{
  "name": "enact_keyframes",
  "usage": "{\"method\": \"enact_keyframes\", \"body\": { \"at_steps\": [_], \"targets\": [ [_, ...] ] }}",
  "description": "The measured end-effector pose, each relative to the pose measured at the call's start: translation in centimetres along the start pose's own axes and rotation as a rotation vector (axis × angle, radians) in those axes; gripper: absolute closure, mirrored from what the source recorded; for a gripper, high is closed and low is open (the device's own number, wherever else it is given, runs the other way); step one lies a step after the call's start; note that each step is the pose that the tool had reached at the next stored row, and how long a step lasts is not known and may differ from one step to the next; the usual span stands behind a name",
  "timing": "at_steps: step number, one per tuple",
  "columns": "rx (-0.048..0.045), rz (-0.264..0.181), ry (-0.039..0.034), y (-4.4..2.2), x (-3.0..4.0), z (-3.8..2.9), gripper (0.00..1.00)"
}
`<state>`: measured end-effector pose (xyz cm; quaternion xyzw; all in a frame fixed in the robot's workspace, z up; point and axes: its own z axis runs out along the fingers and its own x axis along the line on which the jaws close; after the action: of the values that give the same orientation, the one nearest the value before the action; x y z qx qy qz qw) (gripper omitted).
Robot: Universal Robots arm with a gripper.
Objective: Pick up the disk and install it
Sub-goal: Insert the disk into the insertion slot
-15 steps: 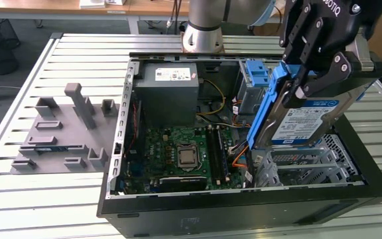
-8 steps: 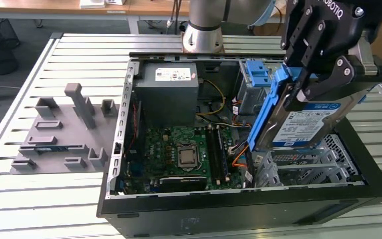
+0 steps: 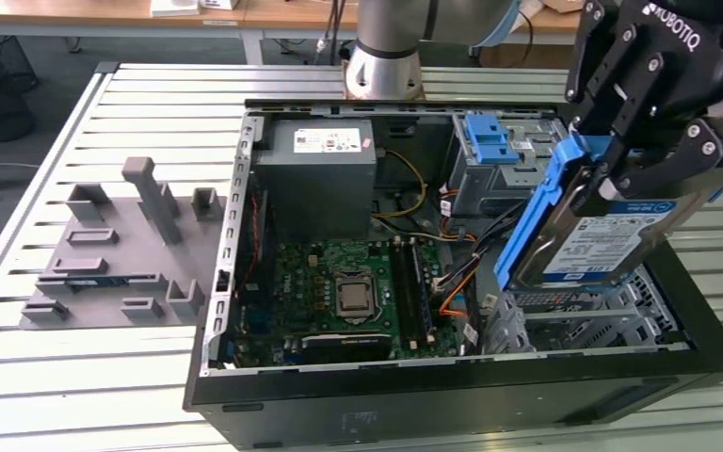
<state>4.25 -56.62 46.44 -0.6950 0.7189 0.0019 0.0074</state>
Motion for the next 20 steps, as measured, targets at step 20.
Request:
{"method": "enact_keyframes", "body": {
  "at_steps": [20],
  "targets": [
    [-0.0039, 0.001, 0.0, -2.16, 0.06, 1.61, 0.63]
  ]
}}
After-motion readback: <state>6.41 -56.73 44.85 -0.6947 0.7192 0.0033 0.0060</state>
